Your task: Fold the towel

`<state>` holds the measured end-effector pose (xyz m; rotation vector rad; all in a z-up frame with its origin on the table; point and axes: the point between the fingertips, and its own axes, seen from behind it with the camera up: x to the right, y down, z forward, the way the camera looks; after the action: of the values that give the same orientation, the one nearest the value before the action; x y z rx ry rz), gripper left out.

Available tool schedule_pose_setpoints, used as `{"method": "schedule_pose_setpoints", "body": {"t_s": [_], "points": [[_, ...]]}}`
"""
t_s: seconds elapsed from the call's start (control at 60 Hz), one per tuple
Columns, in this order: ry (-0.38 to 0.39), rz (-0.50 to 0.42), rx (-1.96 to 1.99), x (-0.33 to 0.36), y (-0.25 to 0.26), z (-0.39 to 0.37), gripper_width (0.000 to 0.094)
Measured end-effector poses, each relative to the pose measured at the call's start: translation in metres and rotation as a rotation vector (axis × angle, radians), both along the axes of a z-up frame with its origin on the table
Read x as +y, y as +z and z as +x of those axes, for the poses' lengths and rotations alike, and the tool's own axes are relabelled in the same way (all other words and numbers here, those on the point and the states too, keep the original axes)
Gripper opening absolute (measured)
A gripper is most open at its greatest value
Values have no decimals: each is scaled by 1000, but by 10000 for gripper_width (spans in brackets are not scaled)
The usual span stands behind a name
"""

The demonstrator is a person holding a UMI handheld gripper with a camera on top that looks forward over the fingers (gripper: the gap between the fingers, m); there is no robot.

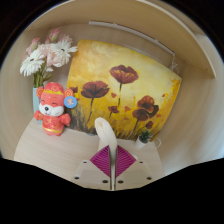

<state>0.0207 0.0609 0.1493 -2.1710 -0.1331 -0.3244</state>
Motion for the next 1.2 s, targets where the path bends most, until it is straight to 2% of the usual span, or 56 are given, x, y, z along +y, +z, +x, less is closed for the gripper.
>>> {"method": "schedule_pose_setpoints", "body": {"t_s": [0.05, 0.1, 0.133, 0.217, 0.25, 0.367, 0.517, 0.7, 0.933, 1.067, 1.2], "points": [[-5, -1, 1, -1, -5, 27, 70], [-22, -41, 10, -7, -22, 55, 200], [-41, -62, 5, -11, -34, 75, 251], [-106, -131, -1, -27, -67, 116, 310], [-103, -154, 6, -33, -78, 123, 357], [-96, -154, 32, -46, -87, 135, 376], [-40, -71, 60, -48, -48, 120, 444], [22, 64, 123, -54, 43, 85, 686], [71, 185, 240, -103, 127, 31, 717], [78, 210, 273, -146, 143, 7, 720], [55, 201, 268, -190, 138, -9, 718]]}}
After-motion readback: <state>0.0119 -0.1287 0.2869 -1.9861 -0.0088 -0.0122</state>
